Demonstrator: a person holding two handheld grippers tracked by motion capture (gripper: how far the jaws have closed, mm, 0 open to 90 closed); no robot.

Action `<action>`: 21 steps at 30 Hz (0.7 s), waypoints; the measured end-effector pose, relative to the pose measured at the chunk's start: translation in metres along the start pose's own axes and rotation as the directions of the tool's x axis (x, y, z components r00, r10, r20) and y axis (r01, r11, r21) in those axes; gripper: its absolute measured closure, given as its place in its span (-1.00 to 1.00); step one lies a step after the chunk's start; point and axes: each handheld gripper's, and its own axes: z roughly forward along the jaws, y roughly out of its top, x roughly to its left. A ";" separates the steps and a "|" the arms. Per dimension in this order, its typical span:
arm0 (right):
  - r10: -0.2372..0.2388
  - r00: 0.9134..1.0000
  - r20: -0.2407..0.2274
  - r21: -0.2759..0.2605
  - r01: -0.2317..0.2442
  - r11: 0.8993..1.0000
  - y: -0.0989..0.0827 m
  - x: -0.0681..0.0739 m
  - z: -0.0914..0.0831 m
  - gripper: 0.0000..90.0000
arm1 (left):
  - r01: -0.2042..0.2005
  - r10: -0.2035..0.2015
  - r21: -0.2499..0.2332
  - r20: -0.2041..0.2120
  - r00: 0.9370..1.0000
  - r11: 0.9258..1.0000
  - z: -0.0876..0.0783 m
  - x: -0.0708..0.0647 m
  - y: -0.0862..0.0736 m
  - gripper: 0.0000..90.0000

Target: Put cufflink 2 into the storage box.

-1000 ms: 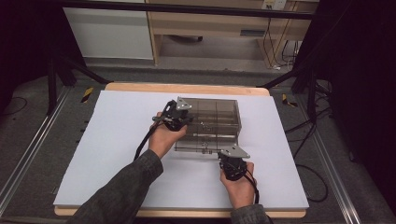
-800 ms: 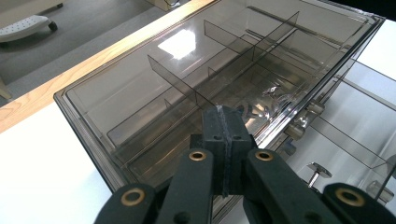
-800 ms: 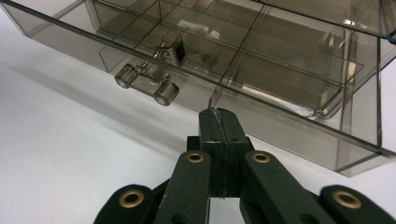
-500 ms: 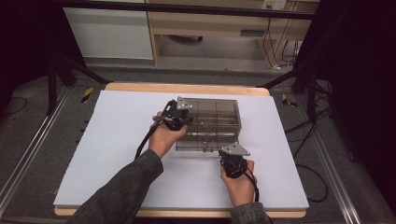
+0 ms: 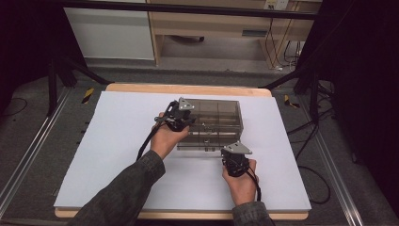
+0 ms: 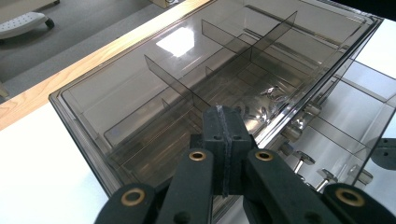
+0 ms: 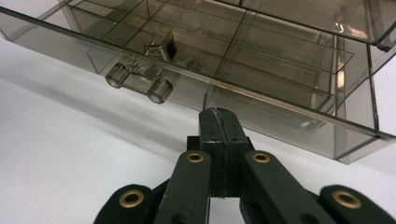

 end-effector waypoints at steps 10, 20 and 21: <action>0.008 1.000 0.002 0.003 -0.008 1.000 0.003 -0.003 0.005 1.00 | -0.001 0.001 0.001 0.000 1.000 1.000 0.000 -0.001 0.000 1.00; 0.012 1.000 0.005 0.002 -0.013 1.000 0.005 -0.005 0.008 1.00 | -0.006 0.006 0.001 -0.002 1.000 1.000 0.001 -0.002 0.001 1.00; 0.012 1.000 0.005 0.000 -0.012 1.000 0.005 -0.005 0.008 1.00 | -0.005 0.005 0.001 -0.002 1.000 1.000 0.001 -0.002 0.001 1.00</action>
